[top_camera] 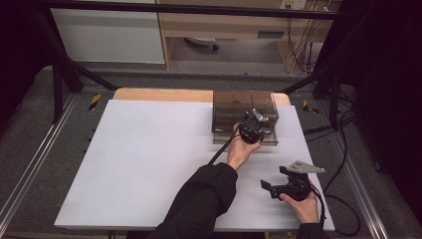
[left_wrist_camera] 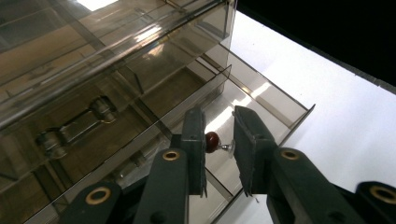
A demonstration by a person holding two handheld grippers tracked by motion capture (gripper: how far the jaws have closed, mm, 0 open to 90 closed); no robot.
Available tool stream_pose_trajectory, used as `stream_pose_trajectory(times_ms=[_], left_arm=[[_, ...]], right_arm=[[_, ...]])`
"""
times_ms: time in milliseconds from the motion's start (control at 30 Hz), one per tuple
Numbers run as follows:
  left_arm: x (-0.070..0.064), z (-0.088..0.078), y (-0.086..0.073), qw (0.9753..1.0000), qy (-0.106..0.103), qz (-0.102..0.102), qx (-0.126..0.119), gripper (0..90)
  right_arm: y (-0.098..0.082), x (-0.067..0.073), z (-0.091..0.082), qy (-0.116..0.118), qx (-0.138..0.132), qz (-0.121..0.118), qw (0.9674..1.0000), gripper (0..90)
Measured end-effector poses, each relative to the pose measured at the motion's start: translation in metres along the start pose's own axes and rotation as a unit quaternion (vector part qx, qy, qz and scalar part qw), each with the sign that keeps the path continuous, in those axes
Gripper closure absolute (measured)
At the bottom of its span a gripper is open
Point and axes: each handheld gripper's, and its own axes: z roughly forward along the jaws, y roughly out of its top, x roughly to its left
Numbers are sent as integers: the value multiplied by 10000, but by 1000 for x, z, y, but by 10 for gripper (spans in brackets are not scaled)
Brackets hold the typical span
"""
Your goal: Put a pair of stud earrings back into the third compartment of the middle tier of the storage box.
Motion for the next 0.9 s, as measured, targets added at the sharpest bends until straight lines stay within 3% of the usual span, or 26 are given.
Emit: stream_pose_trajectory(times_ms=[133,300,567,767,900], left_arm=[[-2,7,-4,9999,26,38,129,740],[-4,7,-4,9999,-52,43,120,729],[-1,-3,-3,9998,-130,21,129,617],[1,-28,-4,9996,-264,-21,-76,537],[3,-56,-13,9993,-311,9,-226,471]], right_arm=[[0,0,0,11,-2,-14,10000,27],[0,0,-1,4,-29,-5,10000,27],[0,0,-1,13,-20,-25,10000,27],[0,0,-1,-4,-17,4,10000,26],[0,0,-1,-32,0,1,10000,26]])
